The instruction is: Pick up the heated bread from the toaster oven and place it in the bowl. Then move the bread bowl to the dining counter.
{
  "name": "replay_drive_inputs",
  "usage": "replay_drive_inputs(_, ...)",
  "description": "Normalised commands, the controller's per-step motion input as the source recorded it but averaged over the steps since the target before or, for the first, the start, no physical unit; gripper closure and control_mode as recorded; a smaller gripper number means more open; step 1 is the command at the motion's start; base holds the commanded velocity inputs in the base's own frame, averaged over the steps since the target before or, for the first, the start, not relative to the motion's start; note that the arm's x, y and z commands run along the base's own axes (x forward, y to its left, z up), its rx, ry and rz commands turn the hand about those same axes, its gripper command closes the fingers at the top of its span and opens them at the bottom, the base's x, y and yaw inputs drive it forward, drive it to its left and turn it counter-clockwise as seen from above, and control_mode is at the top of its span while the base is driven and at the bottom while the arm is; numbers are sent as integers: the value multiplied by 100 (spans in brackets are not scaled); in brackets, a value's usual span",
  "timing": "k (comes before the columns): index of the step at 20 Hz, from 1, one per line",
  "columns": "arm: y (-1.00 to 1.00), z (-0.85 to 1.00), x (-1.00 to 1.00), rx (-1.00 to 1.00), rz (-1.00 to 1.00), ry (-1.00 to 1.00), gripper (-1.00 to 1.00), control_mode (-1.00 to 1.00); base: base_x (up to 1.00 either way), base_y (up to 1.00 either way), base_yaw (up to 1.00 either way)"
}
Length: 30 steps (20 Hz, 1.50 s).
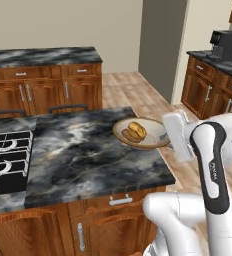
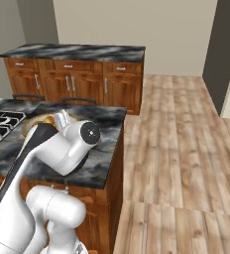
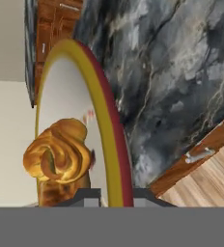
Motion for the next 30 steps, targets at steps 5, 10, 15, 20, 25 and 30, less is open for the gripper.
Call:
replay_drive_inputs(5, 11, -47, 100, 0, 26, 18, 100, -100, 0, 0, 0)
replay_drive_inputs(10, 30, -38, 96, -2, 13, 0, 100, -100, 0, 0, 0)
replay_drive_inputs(15, 43, -47, 100, -7, 0, 0, 100, -100, 0, 0, 0)
replay_drive_inputs(20, 73, -91, 88, -17, 0, 4, 100, -100, 0, 0, 0)
replay_drive_inputs(25, 61, -76, 68, -7, 0, 0, 100, -100, 0, 0, 0)
replay_drive_inputs(30, 12, -43, 35, -1, 0, -4, -100, -100, 0, 0, 0)
